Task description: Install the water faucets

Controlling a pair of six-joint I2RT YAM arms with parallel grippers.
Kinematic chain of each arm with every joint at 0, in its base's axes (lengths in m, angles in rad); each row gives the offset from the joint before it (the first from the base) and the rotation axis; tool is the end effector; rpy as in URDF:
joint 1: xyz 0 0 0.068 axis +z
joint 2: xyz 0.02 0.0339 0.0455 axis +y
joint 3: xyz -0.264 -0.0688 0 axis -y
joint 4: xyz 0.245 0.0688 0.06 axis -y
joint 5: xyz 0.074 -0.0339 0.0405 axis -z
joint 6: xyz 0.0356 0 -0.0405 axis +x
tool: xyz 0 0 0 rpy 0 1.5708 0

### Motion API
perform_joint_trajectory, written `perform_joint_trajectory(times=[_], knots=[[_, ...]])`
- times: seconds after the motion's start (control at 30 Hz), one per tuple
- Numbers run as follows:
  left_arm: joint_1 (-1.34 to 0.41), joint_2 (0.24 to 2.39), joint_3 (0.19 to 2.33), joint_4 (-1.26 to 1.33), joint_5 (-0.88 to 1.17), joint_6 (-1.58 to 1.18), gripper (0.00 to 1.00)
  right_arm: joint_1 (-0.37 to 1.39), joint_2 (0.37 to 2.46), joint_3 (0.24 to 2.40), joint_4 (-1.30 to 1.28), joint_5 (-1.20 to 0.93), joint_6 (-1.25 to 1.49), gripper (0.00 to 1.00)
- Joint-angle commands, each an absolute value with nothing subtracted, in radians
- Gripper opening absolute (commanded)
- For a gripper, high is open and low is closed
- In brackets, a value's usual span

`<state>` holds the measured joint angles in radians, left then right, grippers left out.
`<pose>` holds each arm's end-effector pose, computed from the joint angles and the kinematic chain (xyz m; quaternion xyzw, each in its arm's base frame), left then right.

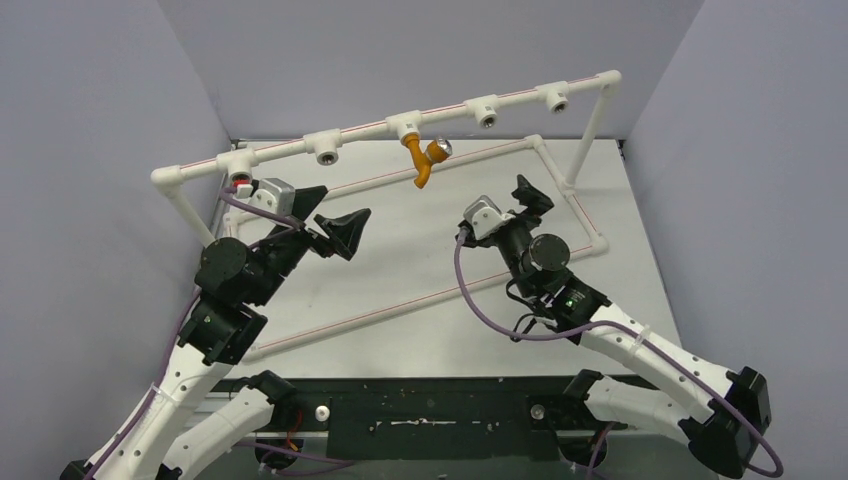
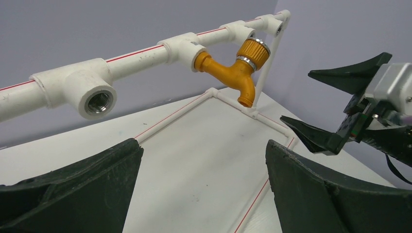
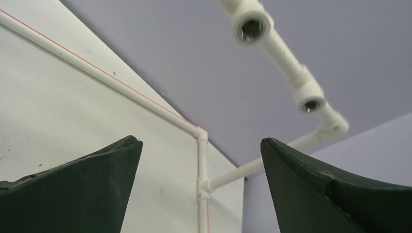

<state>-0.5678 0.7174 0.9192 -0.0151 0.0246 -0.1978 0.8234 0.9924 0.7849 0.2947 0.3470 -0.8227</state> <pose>0.1317 -0.0850 0.4153 0.1267 0.6254 -0.2948 0.7112 0.1685 0.1640 0.3522 -0.4014 0.5458 -0.1164 0.7262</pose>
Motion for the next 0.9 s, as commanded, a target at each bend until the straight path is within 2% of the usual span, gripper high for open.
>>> perform_joint_trajectory(times=[0.0,0.23,0.47,0.53,0.63,0.8,0.87], knots=[[-0.572,0.71,0.953,0.011,0.026,-0.184,0.97,0.715,0.964,0.737,0.312,0.425,-0.528,1.0],[-0.572,0.704,0.95,0.018,0.038,-0.189,0.97,0.407,0.969,0.619,0.211,0.324,-0.148,1.0],[-0.572,0.708,0.946,0.024,0.036,-0.189,0.97,0.355,0.99,0.42,0.446,0.447,-0.058,1.0],[-0.572,0.71,0.946,0.024,0.036,-0.189,0.97,0.352,1.032,0.367,0.548,0.498,-0.057,1.0],[-0.574,0.713,0.944,0.026,0.04,-0.19,0.97,0.304,1.139,0.245,0.858,0.529,-0.063,1.0],[-0.588,0.717,0.942,0.025,0.027,-0.184,0.97,0.222,1.394,0.201,1.163,0.496,-0.087,1.0],[-0.594,0.72,0.942,0.022,0.02,-0.179,0.97,0.171,1.455,0.194,1.22,0.418,-0.04,1.0]])
